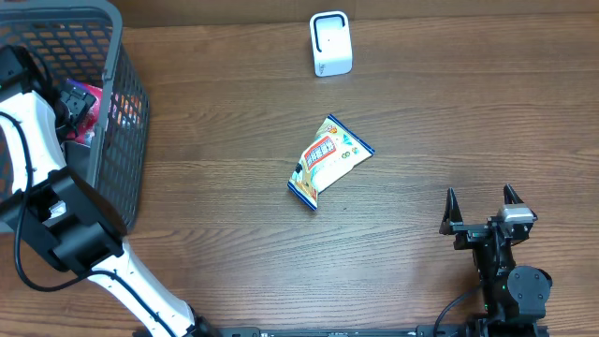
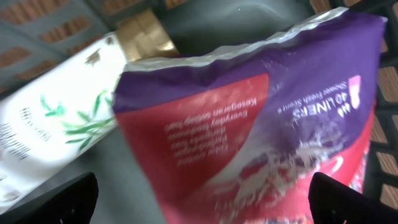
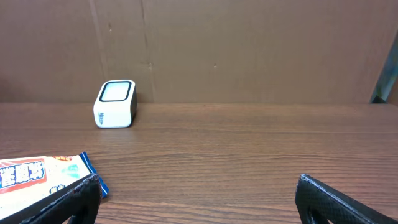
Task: Scan the item barcode
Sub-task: 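Grasp the pink-purple pad pack in the basket with the left gripper, then carry the pad pack out and lower it beside the snack bag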
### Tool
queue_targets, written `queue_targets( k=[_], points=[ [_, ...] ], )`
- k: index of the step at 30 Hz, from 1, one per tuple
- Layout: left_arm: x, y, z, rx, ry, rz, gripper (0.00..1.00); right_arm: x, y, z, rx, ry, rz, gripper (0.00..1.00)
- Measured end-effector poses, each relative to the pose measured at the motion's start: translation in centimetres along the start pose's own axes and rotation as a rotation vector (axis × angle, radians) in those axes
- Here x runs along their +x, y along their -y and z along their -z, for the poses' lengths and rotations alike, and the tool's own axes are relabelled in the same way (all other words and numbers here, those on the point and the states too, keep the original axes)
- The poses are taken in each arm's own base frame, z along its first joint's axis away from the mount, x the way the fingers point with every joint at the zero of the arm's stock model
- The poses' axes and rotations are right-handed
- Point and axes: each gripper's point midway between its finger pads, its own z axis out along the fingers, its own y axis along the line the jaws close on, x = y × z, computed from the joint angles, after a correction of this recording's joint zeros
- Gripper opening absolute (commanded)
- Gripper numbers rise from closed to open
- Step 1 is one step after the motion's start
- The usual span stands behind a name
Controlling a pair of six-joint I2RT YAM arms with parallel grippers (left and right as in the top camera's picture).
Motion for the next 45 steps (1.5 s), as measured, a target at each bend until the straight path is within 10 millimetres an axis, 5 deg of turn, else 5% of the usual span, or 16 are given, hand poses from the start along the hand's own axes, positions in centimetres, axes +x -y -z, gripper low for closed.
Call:
queue_targets(
  k=[5,8,11,16,29,33,40,45],
  points=[
    [0.5,0.6,-1.3,0.027,-0.025,-0.001,0.96,0.0,0.0,0.0,0.0,0.0,0.0,1.0],
    [1.1,0.6,-2.1,0.029,-0.052,-0.002,0.82,0.0,0.0,0.0,0.0,0.0,0.001,1.0],
    [1.8,0.6,-3.2,0.028,-0.081,0.008,0.44,0.0,0.0,0.0,0.0,0.0,0.0,1.0],
    [1.5,1.0,-3.1,0.041,-0.077,0.018,0.06,0.0,0.0,0.0,0.0,0.0,0.0,1.0],
    [1.7,0.6,-1.3,0.036,-0.086,-0.053,0.04,0.0,0.0,0.0,0.0,0.0,0.0,1.0],
    [0.5,0.8,2.8,0.067,-0.025,-0.057,0.04,0.0,0.0,0.0,0.0,0.0,0.0,1.0],
    [-2.5,0.9,17.8,0.21,0.224,-0.042,0.04,0.0,0.0,0.0,0.0,0.0,0.0,1.0],
    [-1.0,0.5,25.3,0.318,0.282,-0.049,0.04,0.0,0.0,0.0,0.0,0.0,0.0,1.0]
  ],
)
